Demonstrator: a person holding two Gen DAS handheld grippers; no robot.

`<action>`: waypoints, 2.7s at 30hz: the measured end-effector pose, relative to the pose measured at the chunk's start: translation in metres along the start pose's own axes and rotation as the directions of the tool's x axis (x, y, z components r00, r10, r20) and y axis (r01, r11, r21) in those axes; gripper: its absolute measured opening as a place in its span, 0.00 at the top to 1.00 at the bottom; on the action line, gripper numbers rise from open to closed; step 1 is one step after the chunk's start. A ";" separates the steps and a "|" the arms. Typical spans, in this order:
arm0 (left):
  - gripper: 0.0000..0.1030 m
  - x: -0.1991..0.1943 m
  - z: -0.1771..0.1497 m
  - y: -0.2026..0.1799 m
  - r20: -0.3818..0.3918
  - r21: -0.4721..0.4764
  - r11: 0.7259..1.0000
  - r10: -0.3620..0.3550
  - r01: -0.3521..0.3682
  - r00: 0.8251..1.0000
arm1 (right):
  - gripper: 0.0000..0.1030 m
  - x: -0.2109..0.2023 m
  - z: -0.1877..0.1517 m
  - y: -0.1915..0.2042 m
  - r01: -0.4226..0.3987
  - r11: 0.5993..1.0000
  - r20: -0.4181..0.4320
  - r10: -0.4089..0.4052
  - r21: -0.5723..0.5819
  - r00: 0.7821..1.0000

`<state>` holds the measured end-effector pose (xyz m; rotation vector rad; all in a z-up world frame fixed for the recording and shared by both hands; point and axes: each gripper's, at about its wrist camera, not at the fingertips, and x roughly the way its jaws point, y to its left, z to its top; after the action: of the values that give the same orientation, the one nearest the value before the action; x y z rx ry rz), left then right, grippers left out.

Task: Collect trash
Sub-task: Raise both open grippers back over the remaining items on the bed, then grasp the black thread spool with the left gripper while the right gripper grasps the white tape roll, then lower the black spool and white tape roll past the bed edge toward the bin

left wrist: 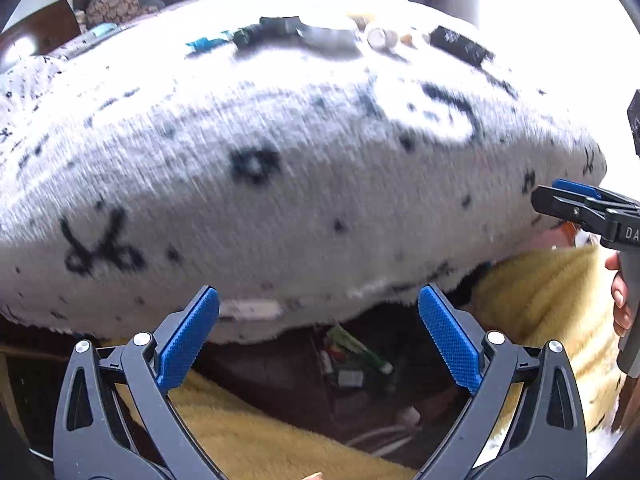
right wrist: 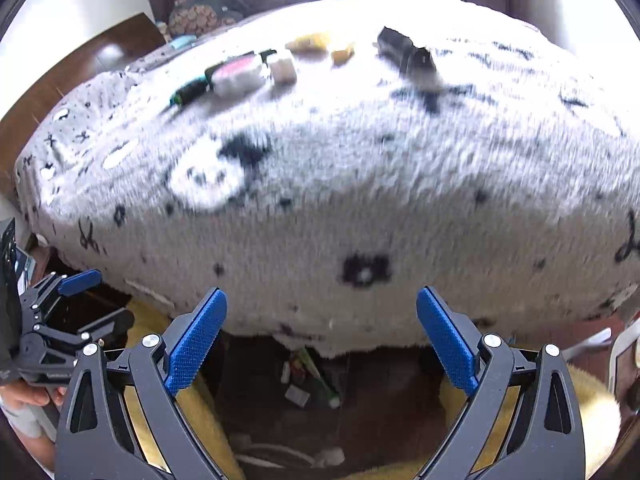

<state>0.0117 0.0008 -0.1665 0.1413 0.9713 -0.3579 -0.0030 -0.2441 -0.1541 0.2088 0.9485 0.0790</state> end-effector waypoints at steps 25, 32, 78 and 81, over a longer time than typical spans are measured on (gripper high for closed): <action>0.08 0.045 0.116 0.022 0.095 0.009 0.999 0.050 -0.051 0.994 | 0.12 0.037 0.121 0.006 0.021 0.995 0.147 -0.006 -0.100 0.989; 0.08 0.061 0.138 0.034 0.093 -0.009 0.998 0.061 -0.060 0.994 | 0.36 0.078 0.153 0.029 0.004 0.988 0.115 0.014 -0.156 0.993; 0.76 0.014 0.107 0.008 0.152 0.025 0.999 -0.028 0.024 0.988 | 0.75 0.001 0.086 0.030 0.013 0.983 0.150 0.015 -0.183 0.988; 0.76 0.005 0.092 0.000 0.154 0.042 0.999 -0.034 0.028 0.987 | 0.75 -0.008 0.070 0.033 0.011 0.979 0.150 0.020 -0.202 0.988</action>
<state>0.0863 -0.0252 -0.1185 0.1322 0.8139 -0.4107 0.0499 -0.2233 -0.1007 0.0274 0.7822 0.1612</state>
